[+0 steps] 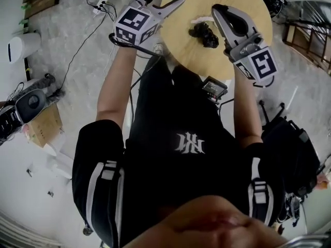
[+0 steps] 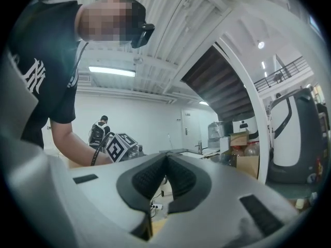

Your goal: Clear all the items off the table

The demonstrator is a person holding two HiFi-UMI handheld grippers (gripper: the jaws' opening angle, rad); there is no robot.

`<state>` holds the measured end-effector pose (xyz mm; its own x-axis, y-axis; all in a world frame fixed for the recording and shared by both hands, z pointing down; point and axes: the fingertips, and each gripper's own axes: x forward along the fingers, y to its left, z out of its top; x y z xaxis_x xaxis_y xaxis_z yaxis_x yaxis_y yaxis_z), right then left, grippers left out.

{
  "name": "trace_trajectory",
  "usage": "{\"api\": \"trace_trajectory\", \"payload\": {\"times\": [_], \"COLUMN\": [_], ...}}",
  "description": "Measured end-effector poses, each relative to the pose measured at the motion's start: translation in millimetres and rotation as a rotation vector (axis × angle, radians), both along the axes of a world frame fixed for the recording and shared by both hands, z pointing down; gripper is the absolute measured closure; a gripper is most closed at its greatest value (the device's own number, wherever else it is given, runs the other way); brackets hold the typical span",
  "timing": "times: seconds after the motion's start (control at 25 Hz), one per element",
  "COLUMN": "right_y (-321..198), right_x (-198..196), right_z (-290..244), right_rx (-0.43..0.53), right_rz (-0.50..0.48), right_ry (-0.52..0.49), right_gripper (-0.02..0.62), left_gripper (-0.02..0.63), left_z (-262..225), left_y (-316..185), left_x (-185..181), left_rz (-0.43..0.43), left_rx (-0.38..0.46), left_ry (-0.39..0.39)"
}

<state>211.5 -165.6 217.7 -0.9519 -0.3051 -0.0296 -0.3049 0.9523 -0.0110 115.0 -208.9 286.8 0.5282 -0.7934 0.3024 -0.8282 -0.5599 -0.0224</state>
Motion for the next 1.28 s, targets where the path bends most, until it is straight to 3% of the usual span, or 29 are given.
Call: {"api": "trace_trajectory", "payload": {"times": [0.44, 0.96, 1.28], "right_y": [3, -67, -105], "right_x": [-19, -155, -196], "right_z": [-13, -21, -16], "right_rx": [-0.002, -0.006, -0.028], "right_rz": [0.014, 0.089, 0.118], "right_ry": [-0.019, 0.034, 0.046], "right_gripper": [0.592, 0.592, 0.592], "left_gripper": [0.328, 0.328, 0.329], "left_z": [-39, -27, -22], "left_y": [-11, -81, -134], "left_x": [-26, -160, -204], "left_rz": [-0.005, 0.043, 0.056], "left_rx": [0.032, -0.001, -0.009], "left_ry": [0.059, 0.100, 0.094]}}
